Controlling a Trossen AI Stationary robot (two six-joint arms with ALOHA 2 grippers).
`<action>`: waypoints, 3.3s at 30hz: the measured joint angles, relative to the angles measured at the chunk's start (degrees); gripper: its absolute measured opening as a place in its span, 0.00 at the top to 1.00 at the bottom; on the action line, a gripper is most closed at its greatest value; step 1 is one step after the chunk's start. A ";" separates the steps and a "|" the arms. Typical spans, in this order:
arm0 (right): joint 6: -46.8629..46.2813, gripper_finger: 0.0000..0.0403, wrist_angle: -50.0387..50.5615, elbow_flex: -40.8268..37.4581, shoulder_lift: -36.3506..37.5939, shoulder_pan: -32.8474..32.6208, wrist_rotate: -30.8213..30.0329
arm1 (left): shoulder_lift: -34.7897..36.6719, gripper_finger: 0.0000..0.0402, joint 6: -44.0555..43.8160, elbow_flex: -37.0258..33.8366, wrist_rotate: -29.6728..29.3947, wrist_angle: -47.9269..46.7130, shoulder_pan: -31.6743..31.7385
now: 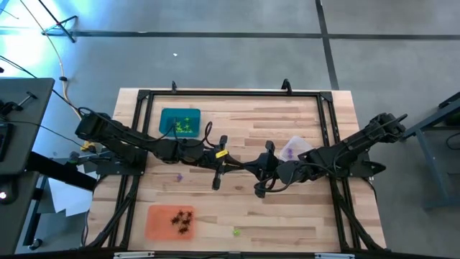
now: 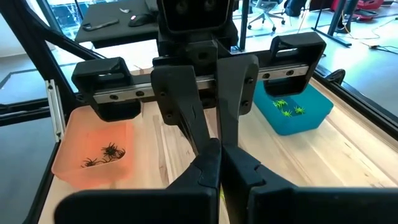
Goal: Sort Halloween decoration
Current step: Put the green spider toy into the blue bin, then put the violet spider toy into the transparent bin
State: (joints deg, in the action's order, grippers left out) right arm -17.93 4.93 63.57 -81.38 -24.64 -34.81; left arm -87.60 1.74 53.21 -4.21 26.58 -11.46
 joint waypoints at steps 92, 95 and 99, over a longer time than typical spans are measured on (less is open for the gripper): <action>-40.98 0.68 50.03 0.02 7.89 -4.66 8.51 | 6.79 0.58 -23.88 -0.02 2.74 -67.08 37.16; -41.01 0.68 50.03 0.02 7.89 -4.66 8.52 | 12.16 0.58 -26.85 0.05 4.80 -67.03 33.20; -41.00 0.68 50.03 0.02 7.89 -4.66 8.55 | 17.78 0.58 -33.08 0.07 2.94 -66.74 24.29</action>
State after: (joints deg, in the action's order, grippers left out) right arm -58.93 54.96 63.59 -73.49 -29.30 -26.26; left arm -69.82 -31.34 53.28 -1.27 -40.16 12.83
